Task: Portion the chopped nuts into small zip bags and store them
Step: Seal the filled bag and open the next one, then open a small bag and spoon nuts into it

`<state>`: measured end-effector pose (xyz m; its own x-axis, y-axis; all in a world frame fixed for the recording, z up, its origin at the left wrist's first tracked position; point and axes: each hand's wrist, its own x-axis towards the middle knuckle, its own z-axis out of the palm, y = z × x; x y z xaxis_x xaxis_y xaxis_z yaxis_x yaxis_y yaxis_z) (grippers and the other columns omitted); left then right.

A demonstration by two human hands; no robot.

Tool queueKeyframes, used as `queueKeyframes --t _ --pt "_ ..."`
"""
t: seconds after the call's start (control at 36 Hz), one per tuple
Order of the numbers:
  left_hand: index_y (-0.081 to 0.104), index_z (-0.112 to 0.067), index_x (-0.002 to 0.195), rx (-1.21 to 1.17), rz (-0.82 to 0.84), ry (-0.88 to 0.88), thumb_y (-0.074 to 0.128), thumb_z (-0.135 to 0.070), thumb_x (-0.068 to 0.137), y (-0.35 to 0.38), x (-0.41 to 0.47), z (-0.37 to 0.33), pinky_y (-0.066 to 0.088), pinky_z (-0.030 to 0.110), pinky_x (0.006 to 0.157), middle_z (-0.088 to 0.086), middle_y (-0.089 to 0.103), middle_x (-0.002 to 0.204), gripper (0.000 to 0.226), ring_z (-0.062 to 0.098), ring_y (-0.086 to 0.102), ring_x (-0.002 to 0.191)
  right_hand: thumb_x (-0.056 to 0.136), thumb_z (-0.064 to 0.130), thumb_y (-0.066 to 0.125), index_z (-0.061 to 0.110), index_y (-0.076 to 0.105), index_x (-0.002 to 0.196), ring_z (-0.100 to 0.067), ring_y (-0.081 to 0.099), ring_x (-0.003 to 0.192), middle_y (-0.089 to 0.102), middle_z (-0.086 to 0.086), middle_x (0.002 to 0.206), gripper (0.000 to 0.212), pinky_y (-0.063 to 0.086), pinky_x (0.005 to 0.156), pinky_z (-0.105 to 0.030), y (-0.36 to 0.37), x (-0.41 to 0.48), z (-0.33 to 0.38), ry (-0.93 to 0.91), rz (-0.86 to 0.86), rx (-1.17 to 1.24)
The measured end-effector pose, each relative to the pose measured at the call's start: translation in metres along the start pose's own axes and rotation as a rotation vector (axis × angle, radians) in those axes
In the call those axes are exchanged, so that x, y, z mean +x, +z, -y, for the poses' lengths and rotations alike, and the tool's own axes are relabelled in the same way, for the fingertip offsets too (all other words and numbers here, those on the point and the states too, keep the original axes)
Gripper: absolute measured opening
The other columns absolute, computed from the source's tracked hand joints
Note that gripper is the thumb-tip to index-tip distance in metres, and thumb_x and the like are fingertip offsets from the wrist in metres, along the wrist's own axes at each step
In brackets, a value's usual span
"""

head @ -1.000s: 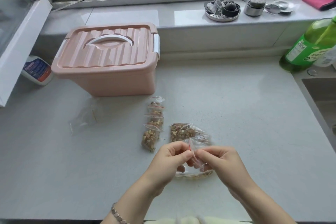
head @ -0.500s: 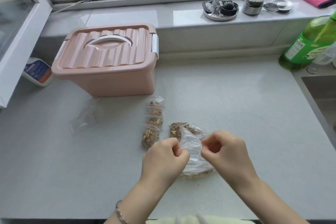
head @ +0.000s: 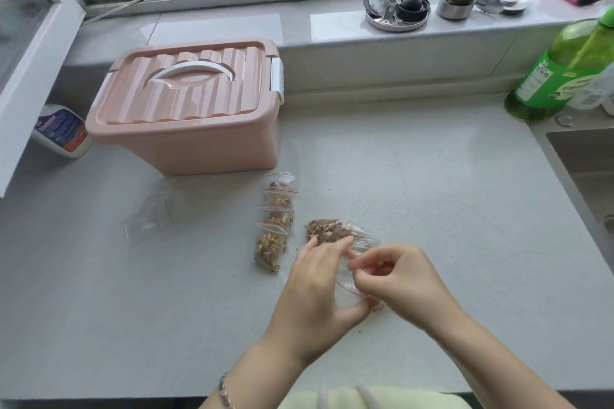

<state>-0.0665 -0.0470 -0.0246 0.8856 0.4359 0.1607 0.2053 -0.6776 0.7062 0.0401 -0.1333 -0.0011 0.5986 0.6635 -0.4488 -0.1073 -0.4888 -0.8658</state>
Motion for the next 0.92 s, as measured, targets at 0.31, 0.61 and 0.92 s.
queueKeyframes --t 0.31,0.61,0.92 --pt "0.036 -0.044 0.118 -0.103 0.004 -0.214 0.060 -0.032 0.081 -0.003 -0.012 0.011 0.035 0.003 0.076 -0.016 0.053 0.085 0.045 -0.002 0.050 0.089 0.077 0.012 0.072 0.021 0.070 0.070 -0.002 0.062 0.061 0.070 0.005 0.065 0.011 0.048 0.060 -0.016 -0.019 0.006 -0.029 -0.042 -0.019 -0.038" --pt "0.038 -0.039 0.135 0.444 0.276 -0.455 0.063 -0.045 0.075 -0.009 -0.013 0.057 0.036 0.025 0.088 -0.007 0.036 0.113 0.065 0.014 0.041 0.110 0.081 0.034 0.067 0.018 0.044 0.130 -0.026 0.044 0.119 0.046 -0.009 0.124 0.057 0.037 0.097 -0.033 -0.065 0.020 -0.146 0.380 -0.119 -0.664" --pt "0.051 -0.023 0.120 0.705 0.384 -0.373 0.054 -0.050 0.084 0.024 0.024 0.070 0.033 0.030 0.092 0.003 0.040 0.127 0.045 0.022 0.037 0.113 0.088 0.029 0.053 0.030 0.040 0.074 -0.015 0.042 0.085 0.041 0.003 0.091 0.019 0.035 0.065 -0.026 -0.058 0.026 -0.150 0.241 0.035 -0.916"
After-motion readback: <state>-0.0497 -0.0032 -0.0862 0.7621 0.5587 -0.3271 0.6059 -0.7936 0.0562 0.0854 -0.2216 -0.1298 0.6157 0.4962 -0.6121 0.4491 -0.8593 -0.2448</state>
